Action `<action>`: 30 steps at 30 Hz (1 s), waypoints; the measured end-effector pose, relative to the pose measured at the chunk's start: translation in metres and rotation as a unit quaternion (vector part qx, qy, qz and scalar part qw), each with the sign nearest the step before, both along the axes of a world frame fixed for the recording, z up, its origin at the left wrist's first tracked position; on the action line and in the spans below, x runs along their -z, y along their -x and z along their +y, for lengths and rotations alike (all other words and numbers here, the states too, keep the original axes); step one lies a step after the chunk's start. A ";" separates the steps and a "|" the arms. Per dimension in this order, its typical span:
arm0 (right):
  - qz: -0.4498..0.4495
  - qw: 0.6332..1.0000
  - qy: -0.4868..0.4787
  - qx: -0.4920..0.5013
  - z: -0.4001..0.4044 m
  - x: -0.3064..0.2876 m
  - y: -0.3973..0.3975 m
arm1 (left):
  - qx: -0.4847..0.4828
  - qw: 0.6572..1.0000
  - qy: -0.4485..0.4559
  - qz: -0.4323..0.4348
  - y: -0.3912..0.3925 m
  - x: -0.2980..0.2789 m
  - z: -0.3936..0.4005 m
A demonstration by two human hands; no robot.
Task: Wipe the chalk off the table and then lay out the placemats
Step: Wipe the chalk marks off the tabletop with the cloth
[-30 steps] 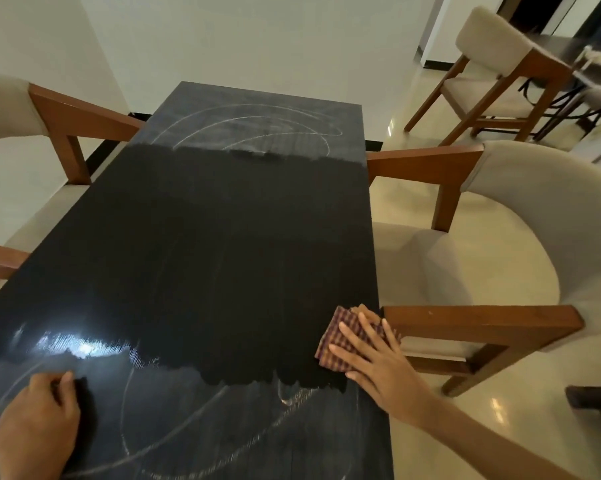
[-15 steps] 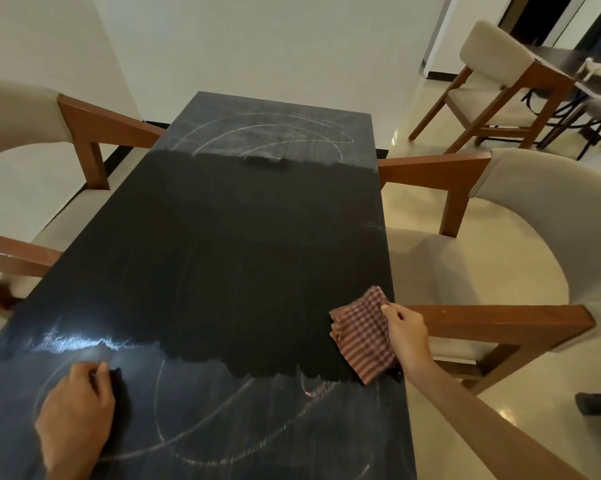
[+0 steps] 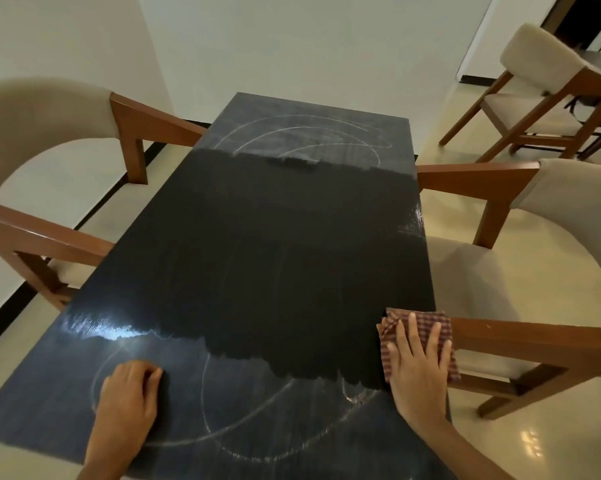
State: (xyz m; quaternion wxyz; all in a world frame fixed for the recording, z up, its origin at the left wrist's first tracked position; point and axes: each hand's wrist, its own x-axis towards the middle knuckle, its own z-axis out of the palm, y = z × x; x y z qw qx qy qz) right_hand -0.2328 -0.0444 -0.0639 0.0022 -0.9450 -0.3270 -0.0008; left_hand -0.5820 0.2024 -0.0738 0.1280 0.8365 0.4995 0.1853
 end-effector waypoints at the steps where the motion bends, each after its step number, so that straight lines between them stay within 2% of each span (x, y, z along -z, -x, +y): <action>1: 0.007 0.999 -0.010 0.045 0.012 -0.003 0.008 | 0.015 1.000 -0.001 -0.010 0.003 0.003 0.000; 3: 0.003 0.993 -0.030 0.112 0.032 -0.007 0.019 | 0.022 0.999 -0.002 -0.034 0.007 0.005 0.000; 7: 0.044 0.979 0.015 0.196 0.053 -0.007 0.031 | 0.032 0.997 -0.025 -0.065 0.008 0.006 0.000; 14: 0.034 0.970 -0.055 0.233 0.060 -0.004 0.039 | 0.036 0.996 -0.011 -0.081 0.007 0.007 0.001; 18: -0.006 0.979 -0.002 0.204 0.050 -0.002 0.045 | 0.034 0.996 0.004 -0.083 0.008 0.005 -0.001; 22: 0.025 0.965 -0.006 0.261 0.078 -0.003 0.059 | 0.028 0.996 0.013 -0.079 0.007 0.000 -0.004; 26: 0.042 0.977 0.010 0.209 0.116 -0.003 0.096 | 0.010 0.997 0.002 -0.072 0.005 -0.005 -0.007; 30: 0.038 0.991 -0.058 0.114 0.166 0.004 0.146 | -0.060 0.992 0.027 -0.111 0.012 -0.008 -0.008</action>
